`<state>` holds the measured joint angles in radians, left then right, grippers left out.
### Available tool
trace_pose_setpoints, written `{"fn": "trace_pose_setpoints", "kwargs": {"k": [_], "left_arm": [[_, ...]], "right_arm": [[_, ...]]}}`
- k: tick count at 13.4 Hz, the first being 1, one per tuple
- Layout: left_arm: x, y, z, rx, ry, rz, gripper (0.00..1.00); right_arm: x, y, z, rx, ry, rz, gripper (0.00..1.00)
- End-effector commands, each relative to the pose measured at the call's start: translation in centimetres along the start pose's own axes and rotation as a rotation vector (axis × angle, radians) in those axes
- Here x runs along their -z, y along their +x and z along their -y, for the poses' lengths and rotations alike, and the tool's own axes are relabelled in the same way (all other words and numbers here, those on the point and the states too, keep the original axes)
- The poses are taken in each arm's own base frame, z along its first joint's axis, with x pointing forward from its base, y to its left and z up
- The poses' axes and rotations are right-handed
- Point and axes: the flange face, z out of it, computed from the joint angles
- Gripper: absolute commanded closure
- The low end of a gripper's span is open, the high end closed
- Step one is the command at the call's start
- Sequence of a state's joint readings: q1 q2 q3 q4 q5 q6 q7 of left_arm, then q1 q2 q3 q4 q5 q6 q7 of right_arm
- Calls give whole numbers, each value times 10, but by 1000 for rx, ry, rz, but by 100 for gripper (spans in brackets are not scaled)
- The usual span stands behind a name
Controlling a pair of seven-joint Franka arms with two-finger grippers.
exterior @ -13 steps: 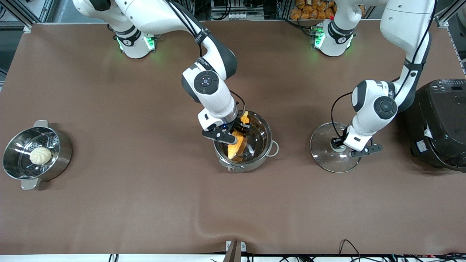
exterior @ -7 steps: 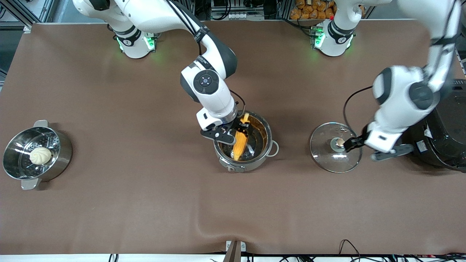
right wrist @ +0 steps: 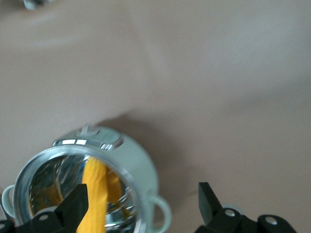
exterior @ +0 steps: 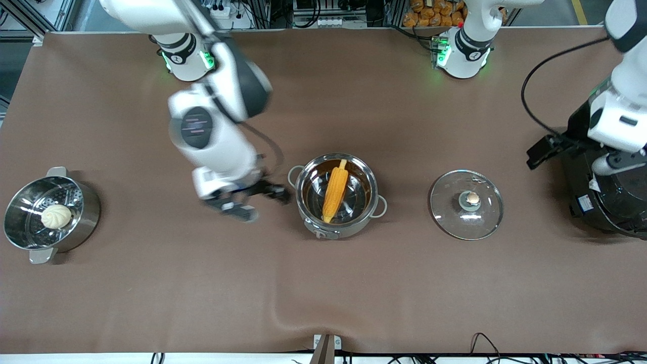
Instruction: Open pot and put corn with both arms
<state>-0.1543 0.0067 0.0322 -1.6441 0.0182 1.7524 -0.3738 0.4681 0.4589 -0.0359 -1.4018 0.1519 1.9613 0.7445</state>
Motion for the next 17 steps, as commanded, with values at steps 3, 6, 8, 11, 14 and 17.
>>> {"fn": "trace_pose_setpoints", "kwargs": {"k": [3, 6, 8, 11, 14, 17], "left_arm": [[41, 8, 25, -39, 30, 11, 0], [42, 7, 23, -61, 29, 13, 0], [43, 6, 24, -68, 28, 13, 0], [43, 3, 24, -100, 30, 32, 0], [42, -1, 21, -171, 30, 63, 0], [43, -3, 20, -214, 31, 74, 0]], "right_arm": [[103, 18, -115, 91, -17, -16, 0], [159, 15, -178, 143, -85, 19, 0], [188, 13, -207, 219, -121, 9, 0], [222, 13, -238, 235, -162, 67, 0], [246, 10, -249, 299, -202, 73, 0], [273, 5, -256, 304, -199, 83, 0]]}}
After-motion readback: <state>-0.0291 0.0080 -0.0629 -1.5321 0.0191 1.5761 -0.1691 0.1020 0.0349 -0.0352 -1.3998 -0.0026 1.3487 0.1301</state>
